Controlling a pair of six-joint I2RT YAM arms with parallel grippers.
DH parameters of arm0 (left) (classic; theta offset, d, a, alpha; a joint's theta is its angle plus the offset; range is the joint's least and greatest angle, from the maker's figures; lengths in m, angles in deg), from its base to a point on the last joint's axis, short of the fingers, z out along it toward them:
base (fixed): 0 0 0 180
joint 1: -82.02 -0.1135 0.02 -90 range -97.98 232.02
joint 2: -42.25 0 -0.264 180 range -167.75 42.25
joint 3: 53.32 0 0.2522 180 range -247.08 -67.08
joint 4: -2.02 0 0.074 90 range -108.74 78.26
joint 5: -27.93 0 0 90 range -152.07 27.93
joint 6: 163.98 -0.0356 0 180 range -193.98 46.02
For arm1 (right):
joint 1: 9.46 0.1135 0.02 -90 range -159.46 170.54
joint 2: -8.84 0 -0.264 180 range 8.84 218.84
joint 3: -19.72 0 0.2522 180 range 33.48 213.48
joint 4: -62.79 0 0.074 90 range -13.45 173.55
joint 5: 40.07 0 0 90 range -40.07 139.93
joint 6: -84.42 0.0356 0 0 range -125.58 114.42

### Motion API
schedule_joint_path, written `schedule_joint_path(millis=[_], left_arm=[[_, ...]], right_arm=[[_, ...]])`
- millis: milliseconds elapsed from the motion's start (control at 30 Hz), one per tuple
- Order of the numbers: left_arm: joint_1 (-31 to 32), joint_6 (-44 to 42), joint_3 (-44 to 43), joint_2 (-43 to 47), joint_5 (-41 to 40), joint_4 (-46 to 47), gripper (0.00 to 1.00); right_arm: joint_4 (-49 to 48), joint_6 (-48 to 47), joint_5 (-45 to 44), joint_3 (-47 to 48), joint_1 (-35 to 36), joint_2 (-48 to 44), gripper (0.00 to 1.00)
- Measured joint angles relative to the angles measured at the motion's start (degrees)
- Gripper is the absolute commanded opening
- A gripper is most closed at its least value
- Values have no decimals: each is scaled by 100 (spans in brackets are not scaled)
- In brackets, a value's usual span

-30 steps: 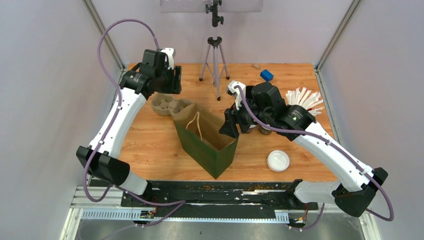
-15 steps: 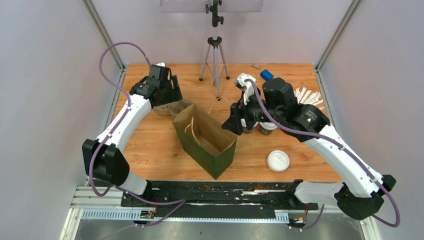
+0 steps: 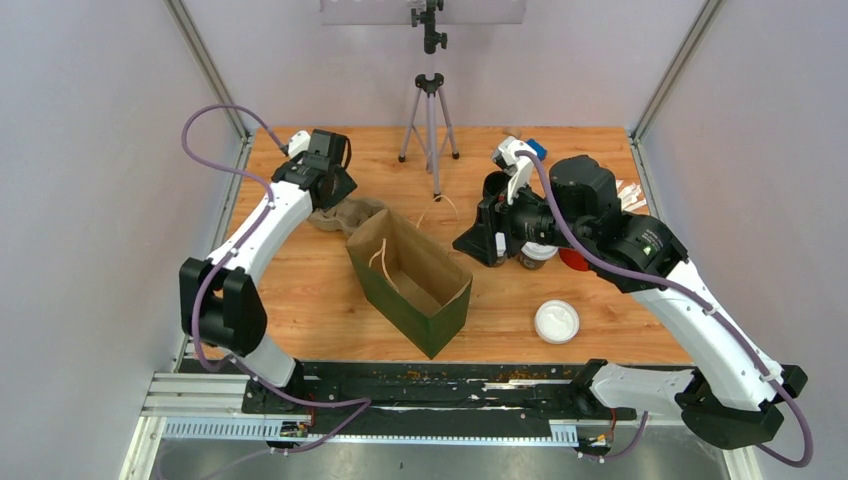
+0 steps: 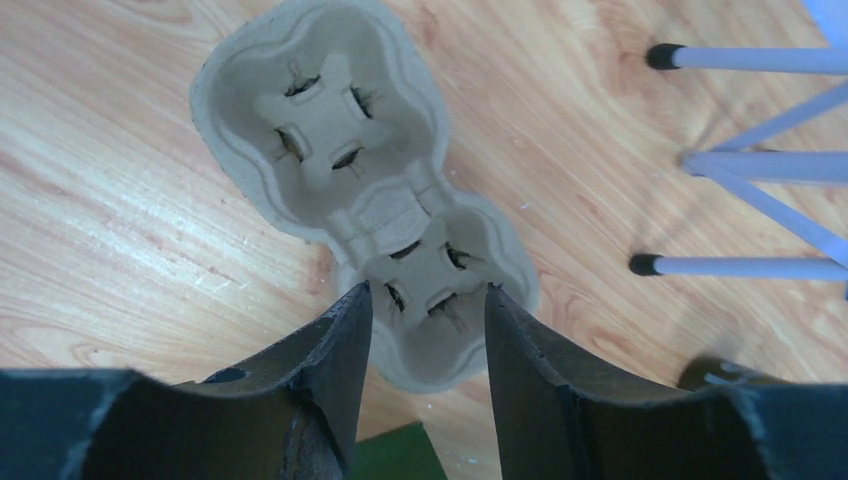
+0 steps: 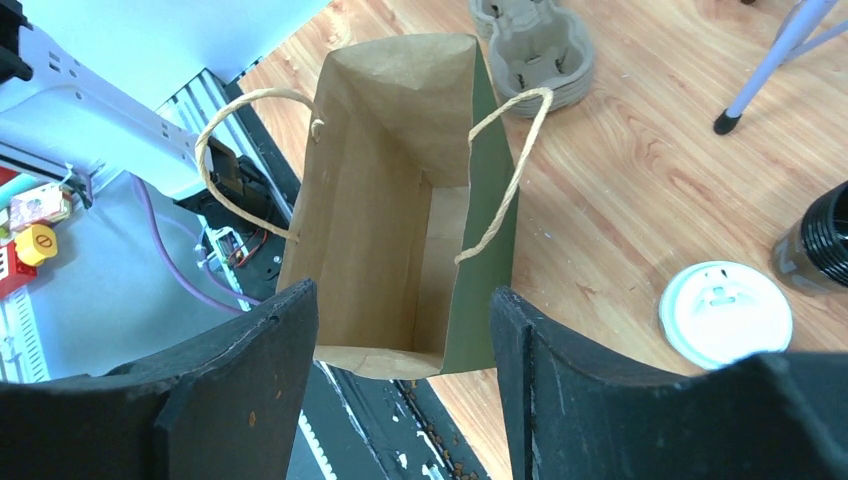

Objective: Pack the takeout coffee

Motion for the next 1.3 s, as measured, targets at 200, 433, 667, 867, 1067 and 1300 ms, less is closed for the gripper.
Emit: schedule_joint_path(millis=[200,433,667,867,1067,1300], left_arm=[[-7,535,2,-542,-66,-81,49],[-7,925,-55,-874,-76,-184,49],[-7,1185,-63,-1049,-129,-356,48],[-7,1237,-87,-1152,-227,-396,50],[-7,1266,-162,-1279,-323,-402,52],[-7,1270,-208,-1309,-424,-396,52]], right_arm=[[107,-2,-166,240,0,9,64],[122,-4,-236,389,0,81,64],[297,-31,-310,389,0,105,64],[361,-59,-367,389,0,116,64],[365,-76,-382,391,0,157,64],[378,-116,-387,393,0,179,64]])
